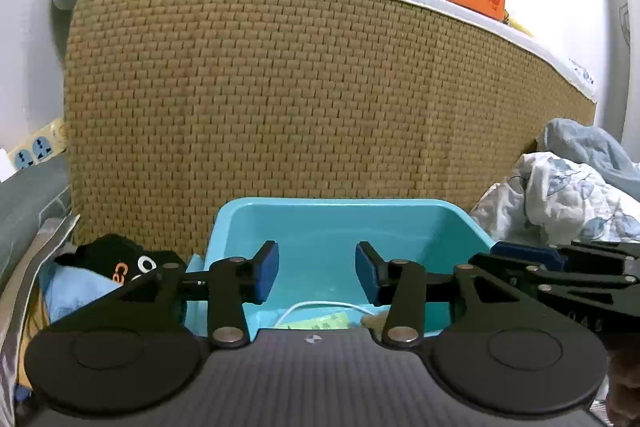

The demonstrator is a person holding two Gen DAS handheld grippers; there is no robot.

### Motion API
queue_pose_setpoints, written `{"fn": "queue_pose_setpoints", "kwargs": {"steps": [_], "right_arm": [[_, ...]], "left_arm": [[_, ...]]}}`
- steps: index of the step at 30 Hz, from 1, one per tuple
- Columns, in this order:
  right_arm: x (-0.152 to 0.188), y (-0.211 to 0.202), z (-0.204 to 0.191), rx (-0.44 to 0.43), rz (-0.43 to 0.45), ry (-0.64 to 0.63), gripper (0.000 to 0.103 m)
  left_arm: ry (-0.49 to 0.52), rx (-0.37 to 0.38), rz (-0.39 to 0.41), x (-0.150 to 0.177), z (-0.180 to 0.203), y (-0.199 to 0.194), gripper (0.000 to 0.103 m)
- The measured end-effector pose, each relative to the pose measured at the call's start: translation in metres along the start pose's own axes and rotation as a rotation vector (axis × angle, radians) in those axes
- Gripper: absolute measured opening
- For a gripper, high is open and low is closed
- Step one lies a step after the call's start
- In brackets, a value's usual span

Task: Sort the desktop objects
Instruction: 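Lower the cable into the bin and open both grippers, then move the left tool down toward the black pen on the mat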

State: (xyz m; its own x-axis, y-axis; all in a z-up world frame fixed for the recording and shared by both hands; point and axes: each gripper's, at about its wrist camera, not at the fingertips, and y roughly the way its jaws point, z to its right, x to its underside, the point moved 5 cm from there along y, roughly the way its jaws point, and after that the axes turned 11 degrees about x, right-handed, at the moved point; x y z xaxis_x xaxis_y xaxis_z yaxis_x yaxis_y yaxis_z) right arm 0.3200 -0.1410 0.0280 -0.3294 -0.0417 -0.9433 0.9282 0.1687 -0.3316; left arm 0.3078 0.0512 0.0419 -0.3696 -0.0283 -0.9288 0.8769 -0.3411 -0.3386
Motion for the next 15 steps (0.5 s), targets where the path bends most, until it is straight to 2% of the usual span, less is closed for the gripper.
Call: {"fn": "queue_pose_setpoints", "kwargs": {"steps": [5, 7, 10, 15], "right_arm": [[0.005, -0.015, -0.008, -0.011, 0.015, 0.003, 0.029], [0.007, -0.02, -0.01, -0.016, 0.018, 0.013, 0.029], [0.013, -0.03, -0.013, -0.012, 0.02, 0.03, 0.029], [0.036, -0.049, -0.015, 0.001, -0.027, 0.039, 0.042]], "left_arm": [[-0.012, -0.021, -0.009, 0.016, 0.007, -0.018, 0.049], [0.006, -0.04, -0.009, 0.023, 0.011, -0.028, 0.056], [0.019, -0.061, -0.005, 0.034, 0.018, -0.042, 0.059], [-0.015, -0.079, -0.032, 0.054, 0.021, -0.057, 0.06]]}}
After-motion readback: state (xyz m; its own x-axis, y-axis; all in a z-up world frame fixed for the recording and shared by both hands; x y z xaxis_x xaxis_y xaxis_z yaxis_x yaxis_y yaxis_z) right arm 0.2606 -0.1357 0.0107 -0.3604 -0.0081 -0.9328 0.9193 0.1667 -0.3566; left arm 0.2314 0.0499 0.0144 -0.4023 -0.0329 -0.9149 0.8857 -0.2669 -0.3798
